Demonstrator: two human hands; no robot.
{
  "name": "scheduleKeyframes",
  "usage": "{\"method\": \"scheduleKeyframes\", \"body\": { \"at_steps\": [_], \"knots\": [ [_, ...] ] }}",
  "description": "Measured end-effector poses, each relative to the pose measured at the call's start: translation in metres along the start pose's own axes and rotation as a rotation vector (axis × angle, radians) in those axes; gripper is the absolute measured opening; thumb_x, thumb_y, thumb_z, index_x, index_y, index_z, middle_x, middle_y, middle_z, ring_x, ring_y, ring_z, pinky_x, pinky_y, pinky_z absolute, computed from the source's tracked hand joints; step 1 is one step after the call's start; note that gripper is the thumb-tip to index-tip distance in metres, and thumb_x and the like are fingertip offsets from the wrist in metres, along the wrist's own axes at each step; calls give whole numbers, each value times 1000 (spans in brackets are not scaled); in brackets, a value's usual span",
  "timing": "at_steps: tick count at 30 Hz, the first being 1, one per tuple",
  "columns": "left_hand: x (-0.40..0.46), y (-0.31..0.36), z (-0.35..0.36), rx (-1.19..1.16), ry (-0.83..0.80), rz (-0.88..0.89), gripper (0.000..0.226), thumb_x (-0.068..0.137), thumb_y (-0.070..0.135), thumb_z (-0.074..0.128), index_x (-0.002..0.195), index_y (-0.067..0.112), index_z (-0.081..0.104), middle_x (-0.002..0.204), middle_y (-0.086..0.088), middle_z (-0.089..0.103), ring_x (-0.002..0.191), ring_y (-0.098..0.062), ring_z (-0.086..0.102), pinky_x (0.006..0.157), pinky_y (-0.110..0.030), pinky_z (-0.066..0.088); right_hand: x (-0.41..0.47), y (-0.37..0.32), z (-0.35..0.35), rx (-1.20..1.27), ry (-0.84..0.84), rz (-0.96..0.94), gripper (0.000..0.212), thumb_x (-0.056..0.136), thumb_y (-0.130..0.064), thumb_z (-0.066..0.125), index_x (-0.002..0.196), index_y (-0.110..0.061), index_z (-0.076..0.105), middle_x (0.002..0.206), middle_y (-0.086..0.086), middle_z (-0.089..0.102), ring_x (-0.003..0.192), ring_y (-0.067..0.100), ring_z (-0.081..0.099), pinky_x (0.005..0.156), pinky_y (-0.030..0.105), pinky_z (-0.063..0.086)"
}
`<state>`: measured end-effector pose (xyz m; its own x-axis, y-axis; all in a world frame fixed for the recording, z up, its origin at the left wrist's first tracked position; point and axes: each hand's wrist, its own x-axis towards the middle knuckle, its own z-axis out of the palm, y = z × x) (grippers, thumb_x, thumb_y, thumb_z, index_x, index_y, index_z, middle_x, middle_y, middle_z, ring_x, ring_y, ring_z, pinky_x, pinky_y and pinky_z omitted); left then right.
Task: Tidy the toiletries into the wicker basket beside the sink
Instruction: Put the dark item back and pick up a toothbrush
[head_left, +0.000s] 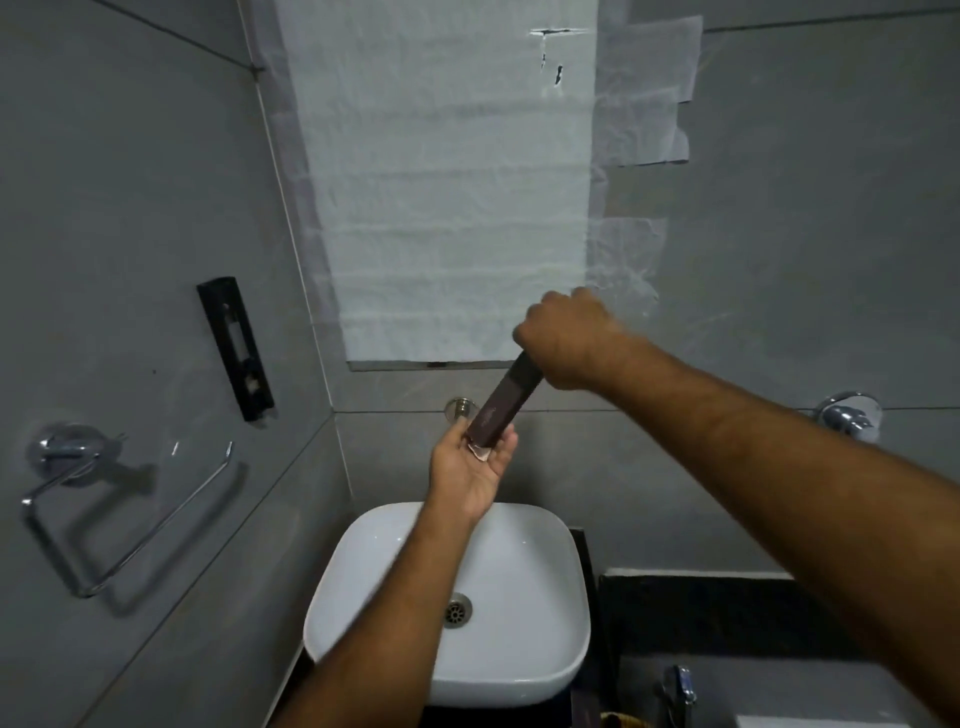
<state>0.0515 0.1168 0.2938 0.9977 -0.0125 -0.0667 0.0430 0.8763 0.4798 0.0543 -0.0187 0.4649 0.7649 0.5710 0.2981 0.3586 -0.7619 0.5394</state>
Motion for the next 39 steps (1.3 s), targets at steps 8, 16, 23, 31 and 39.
{"method": "scheduleKeyframes", "body": {
  "at_steps": [8, 16, 23, 31, 39],
  "knots": [
    [-18, -18, -33, -35, 53, -89, 43, 93, 23, 51, 126, -3, 56, 97, -21, 72, 76, -29, 75, 57, -33, 62, 15, -17, -20, -237, 44, -247, 23, 84, -21, 71, 106, -16, 66, 104, 6, 66, 101, 26, 56, 84, 41, 47],
    [-27, -9, -56, 231, -120, -205, 48, 84, 41, 65, 112, 2, 70, 115, -21, 72, 68, -20, 74, 55, -26, 61, -2, 8, 2, -151, 42, -192, 22, 83, -17, 68, 105, -18, 64, 99, 5, 64, 99, 27, 57, 83, 43, 47],
    [-41, -16, -47, 927, -285, -155, 35, 96, 36, 54, 115, 10, 66, 84, -5, 68, 54, -15, 58, 55, -26, 52, -30, 37, 24, -19, -3, -152, 22, 78, -11, 62, 98, -20, 64, 95, 3, 65, 96, 27, 58, 84, 44, 50],
    [-53, -50, -55, 1299, -304, -222, 28, 99, 39, 41, 99, 18, 59, 91, -2, 77, 86, -21, 74, 79, -33, 57, -102, 68, 82, 218, -68, 101, 28, 73, -3, 60, 94, -20, 67, 88, 4, 64, 88, 28, 59, 74, 41, 52],
    [-66, -166, -99, 1024, -103, -389, 25, 97, 35, 45, 95, 15, 61, 107, -3, 76, 94, -20, 69, 89, -42, 50, -312, 18, 229, 928, -373, 1010, 29, 75, -9, 71, 104, -14, 71, 95, 20, 68, 87, 33, 66, 73, 33, 49]
  ]
}}
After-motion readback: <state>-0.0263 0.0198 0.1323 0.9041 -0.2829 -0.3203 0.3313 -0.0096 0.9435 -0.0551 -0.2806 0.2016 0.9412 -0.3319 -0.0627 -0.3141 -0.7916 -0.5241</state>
